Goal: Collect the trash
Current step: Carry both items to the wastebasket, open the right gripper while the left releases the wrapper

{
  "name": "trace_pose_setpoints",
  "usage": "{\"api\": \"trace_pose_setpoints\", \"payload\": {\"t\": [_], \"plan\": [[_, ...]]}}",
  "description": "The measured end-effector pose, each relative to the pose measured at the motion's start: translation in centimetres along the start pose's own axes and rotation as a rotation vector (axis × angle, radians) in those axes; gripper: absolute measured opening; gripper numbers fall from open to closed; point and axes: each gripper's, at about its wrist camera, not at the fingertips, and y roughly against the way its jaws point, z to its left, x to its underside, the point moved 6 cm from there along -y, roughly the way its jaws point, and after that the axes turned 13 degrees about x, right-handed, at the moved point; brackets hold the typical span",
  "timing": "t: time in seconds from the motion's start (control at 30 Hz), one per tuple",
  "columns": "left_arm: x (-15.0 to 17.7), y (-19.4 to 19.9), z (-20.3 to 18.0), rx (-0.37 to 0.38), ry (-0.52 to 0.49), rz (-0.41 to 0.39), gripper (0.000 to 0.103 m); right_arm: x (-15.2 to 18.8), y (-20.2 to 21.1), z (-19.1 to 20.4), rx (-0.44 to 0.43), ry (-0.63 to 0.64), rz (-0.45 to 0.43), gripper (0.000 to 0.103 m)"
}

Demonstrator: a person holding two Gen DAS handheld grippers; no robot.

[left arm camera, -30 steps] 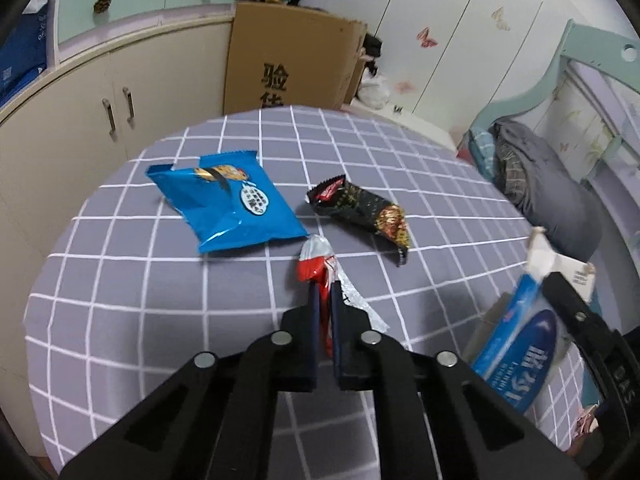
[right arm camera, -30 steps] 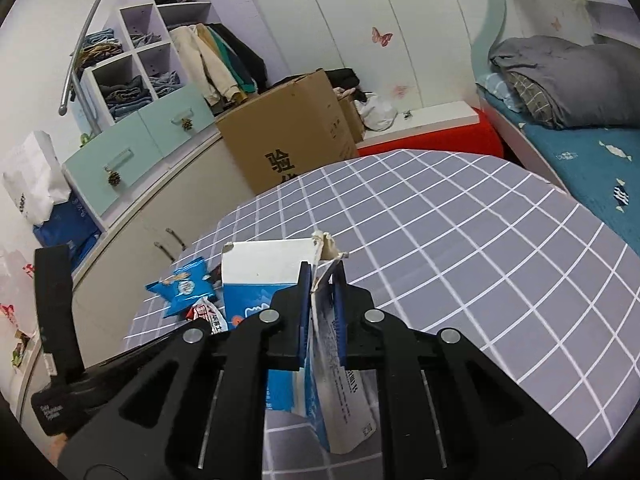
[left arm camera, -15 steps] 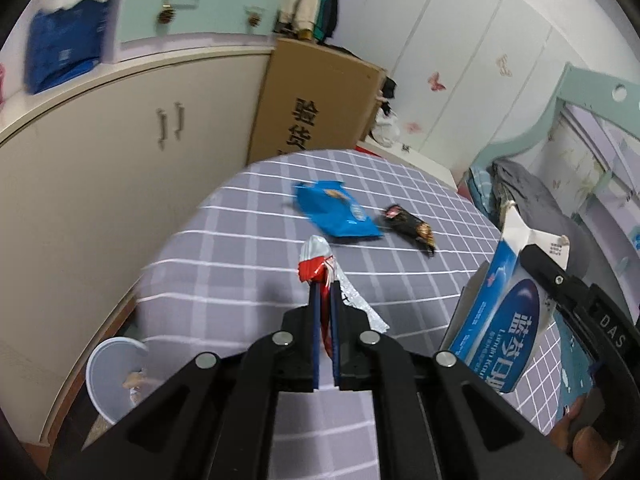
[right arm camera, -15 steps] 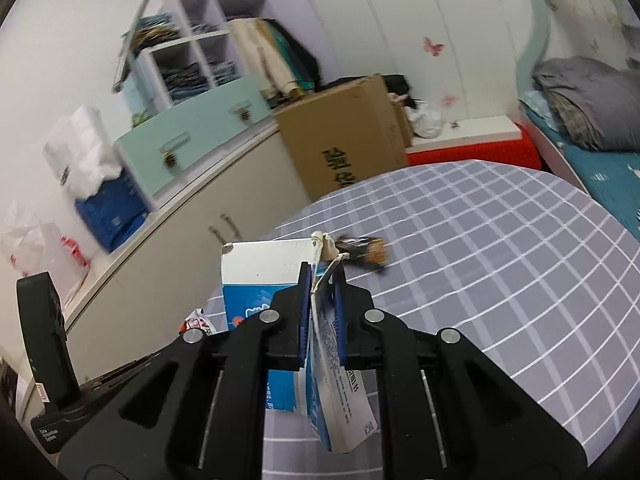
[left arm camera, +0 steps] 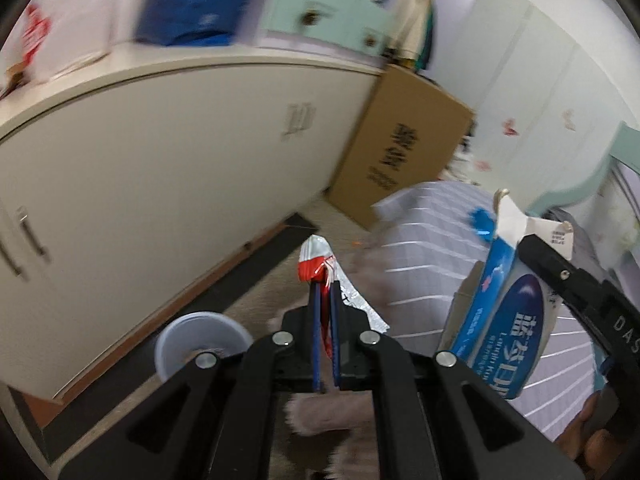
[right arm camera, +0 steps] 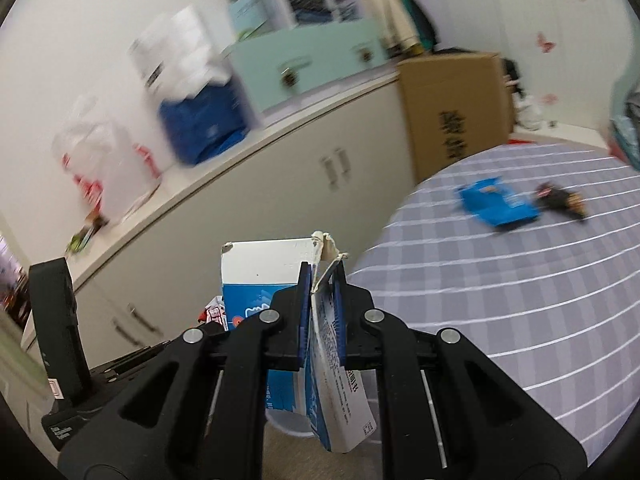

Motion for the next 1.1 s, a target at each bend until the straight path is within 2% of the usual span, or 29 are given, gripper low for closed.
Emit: {"api": "trace_pose_setpoints", "payload": {"t": [0.17,0.37,0.53,0.8,0.87,0.9,0.93,1.0,1.1], "plan": [[1.5,0.8,8.3,-0.081,0.098,0.016,0.004,3.6,-3.8,5.8,-0.045,0.072,0.069,0.011],[3.7,0.0,15.1,-0.151,0.163,0.053,0.004,7.9,-8.8,10.1,-0.06,0.13,0.146,0.011],[4.9,-1.2,18.7,-0.179,0.205,0.086,0.004,10.4,-12.4,12.4,-0.046,0.159,0.187,0.011],[5.8,-3.2,21.0,-0.206,0.241,0.121,0.004,12.8,-17.1,14.4,-0.066,0.144,0.245,0.014],[5.9,-3.7,21.3,-0.209,0.247,0.129,0.004,13.3,-18.1,14.2,-0.064,0.117,0.289,0.023],[5.9,-4.1,21.1,-0.211,0.247,0.133,0.004,13.7,-18.5,14.1,-0.057,0.107,0.305,0.044],[5.9,-4.4,21.2,-0.213,0.247,0.139,0.004,13.9,-18.7,13.8,-0.051,0.1,0.308,0.059],[6.1,-5.0,21.4,-0.214,0.246,0.151,0.004,14.3,-18.8,13.6,-0.036,0.107,0.292,0.059],[6.3,-5.6,21.5,-0.213,0.249,0.16,0.004,15.1,-19.0,13.5,-0.054,0.116,0.327,0.059]]}}
